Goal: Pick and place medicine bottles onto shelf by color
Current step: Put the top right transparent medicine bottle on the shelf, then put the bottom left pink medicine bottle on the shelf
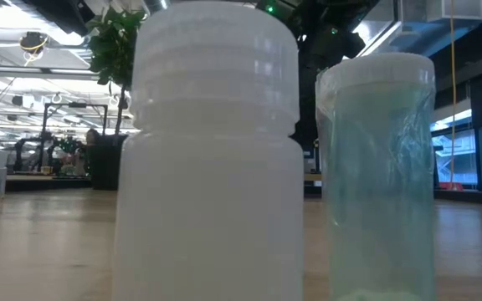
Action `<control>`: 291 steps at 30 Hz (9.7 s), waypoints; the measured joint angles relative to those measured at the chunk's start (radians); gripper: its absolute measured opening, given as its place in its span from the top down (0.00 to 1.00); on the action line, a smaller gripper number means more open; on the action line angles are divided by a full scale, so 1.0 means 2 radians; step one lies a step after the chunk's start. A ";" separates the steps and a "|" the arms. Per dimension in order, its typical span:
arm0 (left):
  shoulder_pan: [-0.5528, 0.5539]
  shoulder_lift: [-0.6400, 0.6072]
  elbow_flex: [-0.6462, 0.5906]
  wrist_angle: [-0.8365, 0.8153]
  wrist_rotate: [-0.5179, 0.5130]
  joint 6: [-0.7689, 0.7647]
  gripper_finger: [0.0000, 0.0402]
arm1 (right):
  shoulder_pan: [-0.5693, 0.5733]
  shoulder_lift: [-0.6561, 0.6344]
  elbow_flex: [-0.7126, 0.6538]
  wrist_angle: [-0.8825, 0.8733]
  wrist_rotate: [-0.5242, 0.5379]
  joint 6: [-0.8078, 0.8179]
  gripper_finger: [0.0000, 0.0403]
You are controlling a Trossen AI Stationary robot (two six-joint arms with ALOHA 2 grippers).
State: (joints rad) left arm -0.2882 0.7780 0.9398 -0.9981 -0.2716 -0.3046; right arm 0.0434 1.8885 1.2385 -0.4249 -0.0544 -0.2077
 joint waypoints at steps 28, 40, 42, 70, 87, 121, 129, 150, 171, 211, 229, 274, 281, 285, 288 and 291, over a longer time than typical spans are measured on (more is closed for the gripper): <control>0.000 0.002 0.000 0.002 0.000 0.000 1.00 | -0.006 -0.024 0.033 -0.035 0.000 0.078 0.64; 0.000 0.013 0.000 0.003 -0.009 -0.003 1.00 | -0.073 -0.044 0.148 -0.191 0.036 0.078 0.62; 0.000 0.015 0.000 0.003 -0.021 -0.012 1.00 | -0.091 -0.044 0.160 -0.201 0.036 0.073 0.62; 0.000 0.017 0.000 0.006 -0.119 -0.030 1.00 | -0.302 -0.042 0.187 -0.205 0.147 0.259 0.61; 0.000 0.017 0.000 0.006 -0.119 -0.030 1.00 | -0.327 -0.025 0.186 -0.240 0.058 -0.007 0.61; 0.000 0.017 0.000 0.006 -0.121 -0.031 1.00 | -0.387 -0.008 0.138 -0.166 0.000 -0.093 0.61; 0.000 0.017 0.000 0.006 -0.123 -0.032 1.00 | -0.387 -0.008 0.138 -0.163 0.004 -0.088 0.61; 0.000 0.017 0.000 0.006 -0.183 -0.067 1.00 | -0.387 0.013 0.138 -0.159 0.004 -0.096 0.61; 0.000 0.017 0.000 0.006 -0.183 -0.068 1.00 | -0.390 0.028 0.141 -0.149 0.004 -0.093 0.61; 0.000 0.017 0.000 0.006 -0.183 -0.070 1.00 | -0.389 0.031 0.138 -0.184 0.026 -0.064 0.42; 0.000 0.017 0.000 0.006 -0.183 -0.080 1.00 | -0.390 0.029 0.225 -0.251 0.027 -0.059 0.42; -0.050 0.017 0.000 -0.043 0.000 -0.078 1.00 | 0.022 0.032 0.442 -0.408 0.030 0.062 0.42; -0.069 0.017 0.000 -0.043 -0.006 -0.054 1.00 | 0.055 0.057 0.441 -0.411 0.030 0.103 0.42; -0.077 0.017 0.000 -0.043 -0.020 -0.053 1.00 | 0.066 0.082 0.441 -0.411 0.030 0.106 0.42; -0.081 0.017 0.000 -0.043 -0.026 -0.053 1.00 | 0.067 0.101 0.441 -0.416 0.031 0.124 0.42; -0.084 0.017 0.000 -0.043 -0.028 -0.053 1.00 | 0.066 0.119 0.441 -0.431 0.033 0.134 0.42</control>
State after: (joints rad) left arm -0.4562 0.8119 0.9401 -1.0843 -0.3271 -0.4099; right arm 0.1762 2.1258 2.1208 -1.2872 0.0120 0.0594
